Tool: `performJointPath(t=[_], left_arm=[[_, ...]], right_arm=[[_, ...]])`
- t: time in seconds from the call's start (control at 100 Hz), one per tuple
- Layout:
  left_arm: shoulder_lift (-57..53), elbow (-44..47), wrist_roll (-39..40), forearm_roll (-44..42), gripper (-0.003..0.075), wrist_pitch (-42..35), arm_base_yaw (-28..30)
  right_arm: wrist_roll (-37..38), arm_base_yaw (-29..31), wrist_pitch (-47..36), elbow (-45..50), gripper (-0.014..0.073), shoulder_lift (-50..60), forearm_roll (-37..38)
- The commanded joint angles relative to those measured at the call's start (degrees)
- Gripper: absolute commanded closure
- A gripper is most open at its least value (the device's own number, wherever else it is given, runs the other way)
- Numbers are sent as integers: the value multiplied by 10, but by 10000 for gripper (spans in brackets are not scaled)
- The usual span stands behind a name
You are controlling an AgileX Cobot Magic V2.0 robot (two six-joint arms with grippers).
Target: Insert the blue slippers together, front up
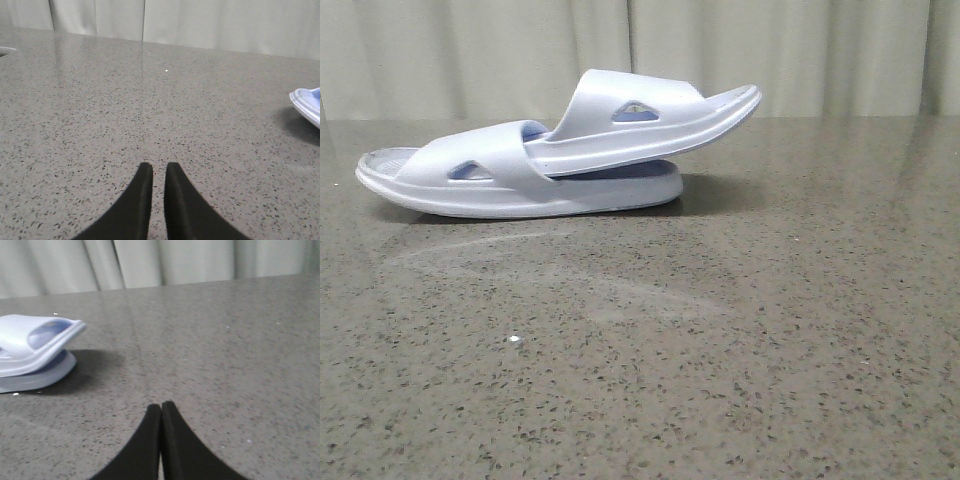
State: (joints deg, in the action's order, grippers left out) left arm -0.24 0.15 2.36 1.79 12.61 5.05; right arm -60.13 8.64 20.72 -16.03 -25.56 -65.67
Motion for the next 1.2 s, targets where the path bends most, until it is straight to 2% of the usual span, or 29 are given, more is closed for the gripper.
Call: performJointPath(t=[0.0,0.06,0.11,0.15,0.22,0.38,0.53,0.67,0.78,0.83,1.02,1.19], left_arm=[[-17,5,4,6,705,-39,1],[-17,5,4,6,705,-39,1],[-17,5,4,6,705,-39,1],[-17,5,4,6,705,-39,1],[-17,5,4,6,705,-39,1],[-17,5,4,6,705,-39,1],[-17,5,4,6,705,-39,1],[-17,5,4,6,705,-39,1],[-17,5,4,6,705,-39,1],[-17,5,4,6,705,-39,1],[-16,5,4,6,705,-38,1],[-16,5,4,6,705,-38,1]], right_arm=[[202,0,-52,-28,673,-2,172],[362,0,-63,-29,673,-2,332],[460,0,-75,-29,673,-2,435],[514,0,-84,-29,673,0,508],[580,0,-112,-27,673,2,578],[583,0,-207,21,673,32,592],[583,-34,-230,85,673,107,618],[583,-72,-231,140,673,193,618],[583,-79,-233,180,673,255,618],[583,-79,-193,178,673,276,621],[583,-76,-156,178,673,273,629],[583,-76,-177,178,673,273,660]])
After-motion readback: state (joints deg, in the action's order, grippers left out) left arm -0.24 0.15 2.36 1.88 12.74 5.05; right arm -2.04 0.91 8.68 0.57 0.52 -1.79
